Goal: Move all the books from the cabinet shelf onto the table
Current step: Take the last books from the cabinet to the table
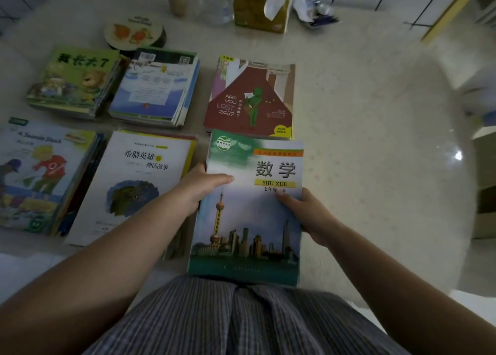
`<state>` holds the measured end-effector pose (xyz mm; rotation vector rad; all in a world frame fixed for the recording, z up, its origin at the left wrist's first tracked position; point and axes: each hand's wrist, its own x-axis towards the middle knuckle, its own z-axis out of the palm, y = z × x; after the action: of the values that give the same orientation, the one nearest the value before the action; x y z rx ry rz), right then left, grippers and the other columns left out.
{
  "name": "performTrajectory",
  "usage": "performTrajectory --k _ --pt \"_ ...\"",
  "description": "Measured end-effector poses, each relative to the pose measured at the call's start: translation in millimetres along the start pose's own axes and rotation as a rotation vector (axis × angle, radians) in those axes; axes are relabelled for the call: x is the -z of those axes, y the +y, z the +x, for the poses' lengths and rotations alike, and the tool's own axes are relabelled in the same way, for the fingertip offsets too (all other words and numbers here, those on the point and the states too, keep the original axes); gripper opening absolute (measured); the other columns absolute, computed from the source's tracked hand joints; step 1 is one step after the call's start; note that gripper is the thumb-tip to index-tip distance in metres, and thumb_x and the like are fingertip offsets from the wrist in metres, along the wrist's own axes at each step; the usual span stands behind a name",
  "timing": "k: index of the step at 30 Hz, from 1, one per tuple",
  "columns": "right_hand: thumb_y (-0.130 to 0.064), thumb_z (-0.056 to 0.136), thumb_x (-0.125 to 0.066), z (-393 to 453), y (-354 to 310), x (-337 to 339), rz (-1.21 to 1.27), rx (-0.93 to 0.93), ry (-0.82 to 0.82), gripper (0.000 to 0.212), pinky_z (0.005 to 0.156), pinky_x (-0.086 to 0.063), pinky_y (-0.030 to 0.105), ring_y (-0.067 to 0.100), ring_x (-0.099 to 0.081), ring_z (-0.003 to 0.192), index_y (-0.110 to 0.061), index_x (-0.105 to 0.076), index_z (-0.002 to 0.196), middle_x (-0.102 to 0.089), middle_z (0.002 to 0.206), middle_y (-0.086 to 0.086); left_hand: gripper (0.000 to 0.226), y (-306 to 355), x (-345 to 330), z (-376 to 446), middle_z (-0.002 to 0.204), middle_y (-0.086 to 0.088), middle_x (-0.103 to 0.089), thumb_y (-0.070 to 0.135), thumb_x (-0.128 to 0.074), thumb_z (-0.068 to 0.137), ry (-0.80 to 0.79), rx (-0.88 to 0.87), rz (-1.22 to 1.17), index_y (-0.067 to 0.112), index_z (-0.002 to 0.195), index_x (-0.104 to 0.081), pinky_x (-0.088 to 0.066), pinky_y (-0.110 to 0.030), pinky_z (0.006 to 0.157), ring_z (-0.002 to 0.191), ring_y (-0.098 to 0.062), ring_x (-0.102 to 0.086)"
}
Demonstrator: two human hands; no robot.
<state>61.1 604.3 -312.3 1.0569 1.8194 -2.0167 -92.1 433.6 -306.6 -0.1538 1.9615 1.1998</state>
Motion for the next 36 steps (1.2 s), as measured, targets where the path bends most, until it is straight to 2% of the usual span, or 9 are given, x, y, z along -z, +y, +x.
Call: performTrajectory --k 3,8,12,15,20,24,29,32,36 --pt "-0.033 0.093 -0.054 7 -1 2 -0.058 -0.018 -0.003 0.033 0.069 -0.059 0.031 0.017 -0.067 0.099 -0.019 -0.059 0.123 -0.068 0.116 0.003 0.064 0 -1 2 0.121 -0.008 -0.062 0.027 -0.079 0.072 0.016 0.015 0.029 0.011 0.127 -0.05 -0.048 -0.043 0.096 0.108 -0.026 -0.06" --pt "-0.039 0.092 -0.054 12 0 6 -0.163 -0.052 -0.023 0.032 0.064 -0.058 0.033 0.017 -0.068 0.092 -0.024 -0.061 0.119 -0.07 0.111 0.001 0.082 0 -1 3 0.123 -0.005 -0.061 0.045 -0.078 0.054 0.033 0.048 0.105 0.015 0.126 -0.051 -0.048 -0.047 0.097 0.109 -0.026 -0.059" --pt "-0.05 0.087 -0.055 19 -1 12 -0.425 -0.04 0.015 0.036 0.075 -0.06 0.046 0.023 -0.068 0.088 -0.027 -0.063 0.113 -0.071 0.103 0.002 0.082 -3 -1 7 0.119 -0.004 -0.062 0.048 -0.078 0.05 0.047 0.05 0.134 0.016 0.122 -0.054 -0.048 -0.048 0.096 0.106 -0.025 -0.06" --pt "-0.059 0.084 -0.051 23 -4 16 -0.643 -0.019 0.005 0.042 0.076 -0.059 0.046 0.025 -0.069 0.084 -0.027 -0.063 0.109 -0.072 0.098 0.004 0.084 -2 -1 10 0.112 -0.005 -0.066 0.051 -0.077 0.041 0.051 0.038 0.129 0.016 0.116 -0.059 -0.05 -0.047 0.094 0.101 -0.025 -0.063" --pt "-0.076 0.078 -0.039 26 -7 21 -0.966 -0.019 0.017 0.071 0.08 -0.055 0.039 0.026 -0.065 0.09 -0.021 -0.057 0.121 -0.069 0.108 0.006 0.056 -2 -7 8 0.117 -0.006 -0.062 0.036 -0.075 0.073 0.134 0.007 0.203 0.012 0.119 -0.056 -0.048 -0.043 0.095 0.106 -0.025 -0.059" --pt "-0.082 0.075 -0.029 23 -8 22 -1.15 -0.041 0.044 0.081 0.078 -0.053 0.037 0.027 -0.064 0.092 -0.017 -0.06 0.113 -0.068 0.102 0.007 0.057 -2 -10 4 0.116 -0.006 -0.061 0.037 -0.074 0.073 0.177 -0.011 0.225 0.01 0.119 -0.057 -0.049 -0.038 0.089 0.106 -0.026 -0.058" --pt "-0.079 0.079 -0.029 18 -6 24 -1.104 -0.053 0.08 0.074 0.076 -0.053 0.037 0.024 -0.062 0.083 -0.016 -0.06 0.103 -0.068 0.094 0.005 0.055 -5 -10 -1 0.116 -0.004 -0.062 0.034 -0.073 0.073 0.172 -0.033 0.158 0.014 0.121 -0.055 -0.05 -0.04 0.09 0.107 -0.024 -0.059" --pt "-0.067 0.083 -0.044 13 -8 28 -0.955 -0.02 0.189 0.062 0.073 -0.047 0.033 0.024 -0.06 0.088 -0.014 -0.051 0.115 -0.061 0.1 0.004 0.053 -5 -10 -7 0.118 -0.001 -0.061 0.03 -0.071 0.078 0.161 -0.068 0.115 0.016 0.126 -0.052 -0.048 -0.039 0.091 0.109 -0.023 -0.058" --pt "-0.048 0.087 -0.057 5 -17 31 -0.605 0.184 0.373 0.052 0.074 -0.044 0.031 0.021 -0.059 0.097 -0.021 -0.046 0.129 -0.059 0.109 0.004 0.077 -3 -7 -26 0.126 0.005 -0.058 0.05 -0.071 0.065 0.142 -0.129 0.031 0.021 0.132 -0.049 -0.045 -0.042 0.101 0.114 -0.017 -0.056"
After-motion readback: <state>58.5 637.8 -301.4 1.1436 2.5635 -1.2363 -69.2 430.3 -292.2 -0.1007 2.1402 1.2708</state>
